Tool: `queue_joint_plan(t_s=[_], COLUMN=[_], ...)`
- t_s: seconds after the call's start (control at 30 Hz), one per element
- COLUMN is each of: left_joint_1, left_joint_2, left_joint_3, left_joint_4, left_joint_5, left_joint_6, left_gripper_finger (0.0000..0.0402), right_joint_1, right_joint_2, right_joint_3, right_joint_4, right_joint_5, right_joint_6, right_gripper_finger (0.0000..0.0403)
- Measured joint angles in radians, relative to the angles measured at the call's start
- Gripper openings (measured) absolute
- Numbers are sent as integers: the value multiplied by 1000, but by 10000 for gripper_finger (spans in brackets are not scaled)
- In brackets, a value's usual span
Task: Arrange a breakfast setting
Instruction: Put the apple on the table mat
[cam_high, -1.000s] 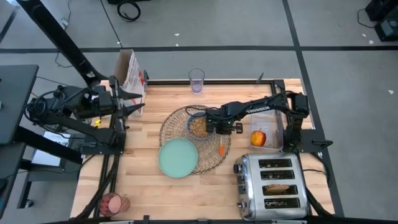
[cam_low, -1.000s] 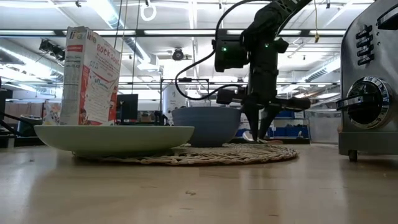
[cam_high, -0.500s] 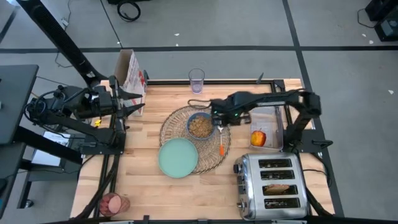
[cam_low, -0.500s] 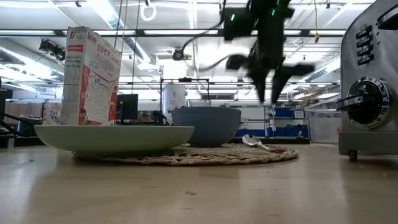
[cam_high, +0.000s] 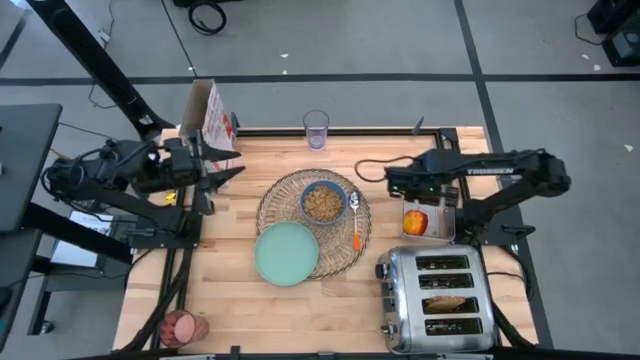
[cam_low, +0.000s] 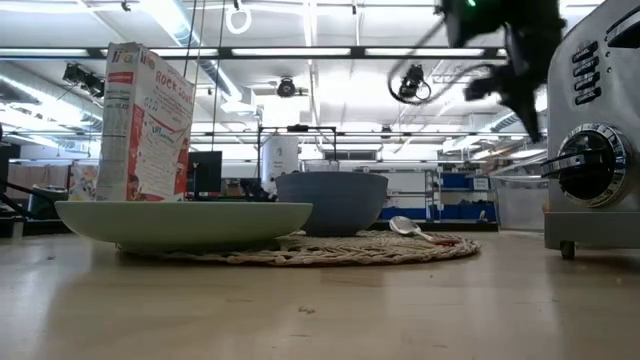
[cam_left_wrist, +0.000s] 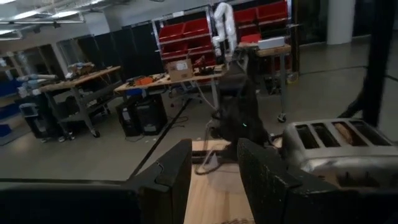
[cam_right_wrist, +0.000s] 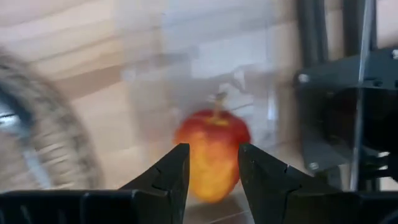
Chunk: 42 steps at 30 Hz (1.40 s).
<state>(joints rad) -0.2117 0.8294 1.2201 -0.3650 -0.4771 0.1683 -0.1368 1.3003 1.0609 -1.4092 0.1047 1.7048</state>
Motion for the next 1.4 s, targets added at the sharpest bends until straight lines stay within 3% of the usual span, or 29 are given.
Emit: queue_joint_plan(t_s=[0.3,0.5,0.73,0.97,1.2,1.4], left_joint_1=[186,364,507,564,561,553], left_joint_2=[118,165,173,172,158,128], left_joint_3=[0,0,0,0,0,-1], left_joint_4=[18,42,40,35,-5,-30], left_joint_5=[20,165,285,325,326,325], left_joint_6=[-96,-73,-50,-44,-45,-53], left_gripper_finger=[137,137,137,137,137,137], right_joint_1=[-87,-176,-222,-235,-254,-259], right_joint_2=[-113,-135,-130,-130,-129,-129], right_joint_3=[-297,-406,-442,-442,-442,-442], right_joint_4=[206,397,451,451,451,450], right_joint_5=[-70,-99,-134,-136,-135,-112], right_joint_6=[-12,-32,-33,-33,-37,-58], right_gripper_finger=[142,142,141,104,42,16])
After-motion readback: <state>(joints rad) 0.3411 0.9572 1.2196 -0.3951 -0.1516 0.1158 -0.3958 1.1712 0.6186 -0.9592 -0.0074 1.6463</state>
